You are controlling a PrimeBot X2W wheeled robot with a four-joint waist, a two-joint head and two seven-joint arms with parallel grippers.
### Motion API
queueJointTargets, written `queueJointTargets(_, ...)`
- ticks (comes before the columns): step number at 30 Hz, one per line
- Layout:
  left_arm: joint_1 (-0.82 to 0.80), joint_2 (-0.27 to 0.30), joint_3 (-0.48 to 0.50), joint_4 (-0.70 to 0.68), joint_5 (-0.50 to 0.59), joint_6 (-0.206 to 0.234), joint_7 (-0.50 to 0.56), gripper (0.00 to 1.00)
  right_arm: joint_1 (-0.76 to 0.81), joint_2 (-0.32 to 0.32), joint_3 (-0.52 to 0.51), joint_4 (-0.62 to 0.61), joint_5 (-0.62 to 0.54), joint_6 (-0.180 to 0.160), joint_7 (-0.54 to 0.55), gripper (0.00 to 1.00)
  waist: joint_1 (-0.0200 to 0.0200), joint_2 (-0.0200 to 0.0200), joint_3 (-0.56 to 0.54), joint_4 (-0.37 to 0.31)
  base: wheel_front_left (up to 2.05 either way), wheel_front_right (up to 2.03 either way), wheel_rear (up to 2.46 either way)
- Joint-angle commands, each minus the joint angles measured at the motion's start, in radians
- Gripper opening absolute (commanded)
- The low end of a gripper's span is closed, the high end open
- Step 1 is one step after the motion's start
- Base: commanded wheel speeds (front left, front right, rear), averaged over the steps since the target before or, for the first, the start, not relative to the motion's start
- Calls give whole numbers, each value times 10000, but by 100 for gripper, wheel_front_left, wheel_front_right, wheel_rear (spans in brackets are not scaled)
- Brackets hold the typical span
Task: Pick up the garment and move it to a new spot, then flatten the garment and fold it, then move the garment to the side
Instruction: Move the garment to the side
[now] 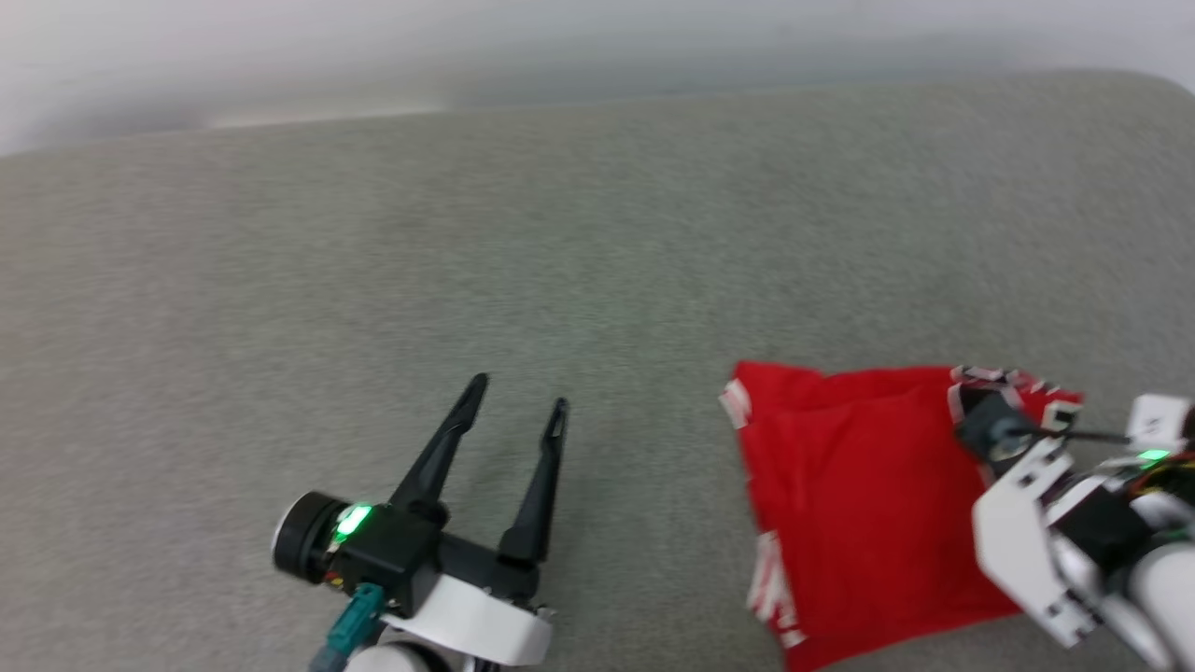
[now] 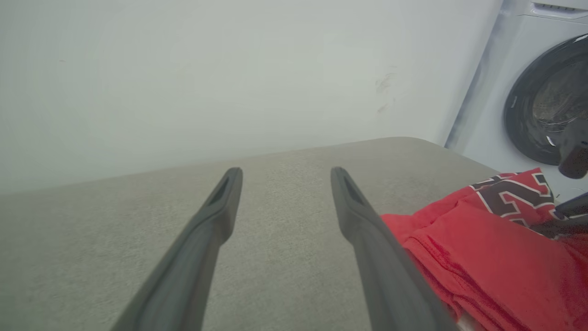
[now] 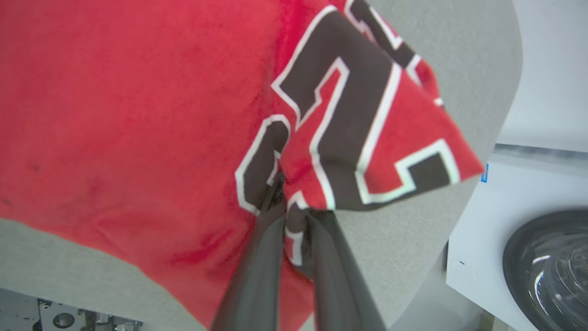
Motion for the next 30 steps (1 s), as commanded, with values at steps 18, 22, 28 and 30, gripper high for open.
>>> queueJointTargets(18,-2422,697,-1276,-673,423,-17,-21,100,-1717,-2146,-2949,2973,-559,-12,-2482,0,-1,0,3426,-1886,0,0,0)
queueJointTargets(22,-2682,894,-1290,-964,486,-17,-21,100,-1812,-1959,-3985,4019,-984,-12,-3157,0,-1,0,3829,-1740,0,0,0)
queueJointTargets(28,-2867,1088,-1225,-1264,585,-17,-21,100,-2225,-1652,-5116,5195,-1769,-12,-4103,0,-1,0,4312,-1531,0,0,0)
queueJointTargets(30,-2915,1115,-1220,-1316,613,-17,-21,100,-2563,-1482,-5569,5648,-2133,-14,-4411,0,-1,0,4432,-1457,0,0,0)
